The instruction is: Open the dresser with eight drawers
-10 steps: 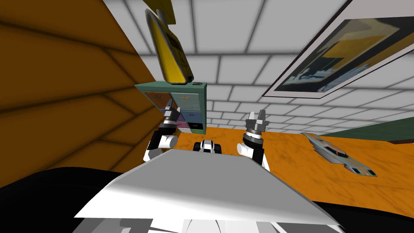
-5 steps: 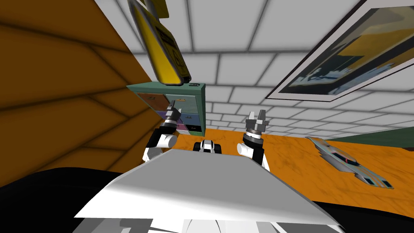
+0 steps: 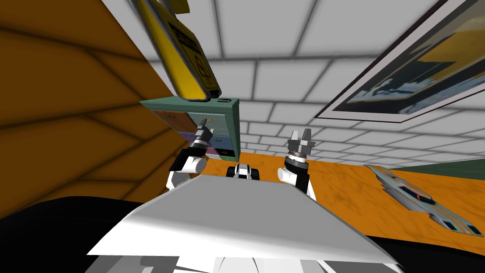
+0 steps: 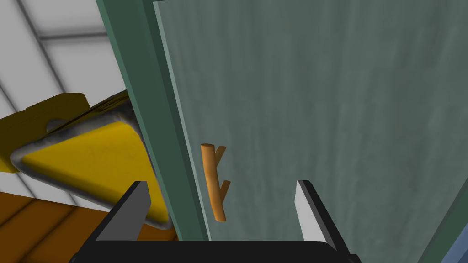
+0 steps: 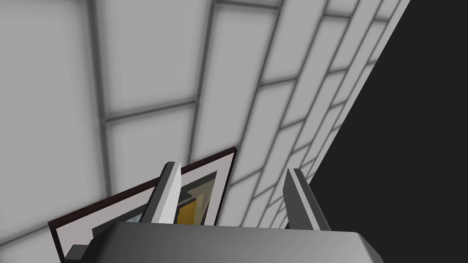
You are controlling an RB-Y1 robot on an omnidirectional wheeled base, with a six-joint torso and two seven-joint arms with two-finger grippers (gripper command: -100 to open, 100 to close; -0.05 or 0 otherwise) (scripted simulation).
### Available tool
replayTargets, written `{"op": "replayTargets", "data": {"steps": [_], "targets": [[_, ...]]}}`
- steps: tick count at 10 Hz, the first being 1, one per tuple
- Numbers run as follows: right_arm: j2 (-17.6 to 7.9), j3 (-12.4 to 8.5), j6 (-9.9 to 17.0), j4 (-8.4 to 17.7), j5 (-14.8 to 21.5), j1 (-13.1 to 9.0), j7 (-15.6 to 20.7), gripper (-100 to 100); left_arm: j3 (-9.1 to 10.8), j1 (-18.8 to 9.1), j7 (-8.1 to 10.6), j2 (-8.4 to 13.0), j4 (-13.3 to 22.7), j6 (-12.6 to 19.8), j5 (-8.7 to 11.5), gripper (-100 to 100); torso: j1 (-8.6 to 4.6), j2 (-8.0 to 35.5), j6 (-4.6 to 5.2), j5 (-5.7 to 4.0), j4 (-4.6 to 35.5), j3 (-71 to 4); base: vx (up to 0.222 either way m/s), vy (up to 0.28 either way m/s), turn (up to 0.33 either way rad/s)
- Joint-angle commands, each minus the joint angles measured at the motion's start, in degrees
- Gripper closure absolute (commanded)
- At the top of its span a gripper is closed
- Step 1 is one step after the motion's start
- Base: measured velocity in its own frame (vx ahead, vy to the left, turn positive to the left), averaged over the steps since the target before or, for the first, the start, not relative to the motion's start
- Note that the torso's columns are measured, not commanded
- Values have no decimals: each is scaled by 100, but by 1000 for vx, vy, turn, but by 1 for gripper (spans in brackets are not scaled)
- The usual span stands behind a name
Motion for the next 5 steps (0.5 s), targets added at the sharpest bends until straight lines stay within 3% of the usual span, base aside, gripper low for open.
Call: {"op": "replayTargets", "data": {"steps": [1,5], "targets": [[0,0,0,0,0,0,0,0,10,-10,4,-14,-28,100,23,-100,2,0,0,0,0,0,38,-21,4],[-1,-1,0,0,0,-1,0,0,1,204,-136,-497,-469,376,-266,-100,17,-3,-3,5,-1,-2,45,40,-145]]}}
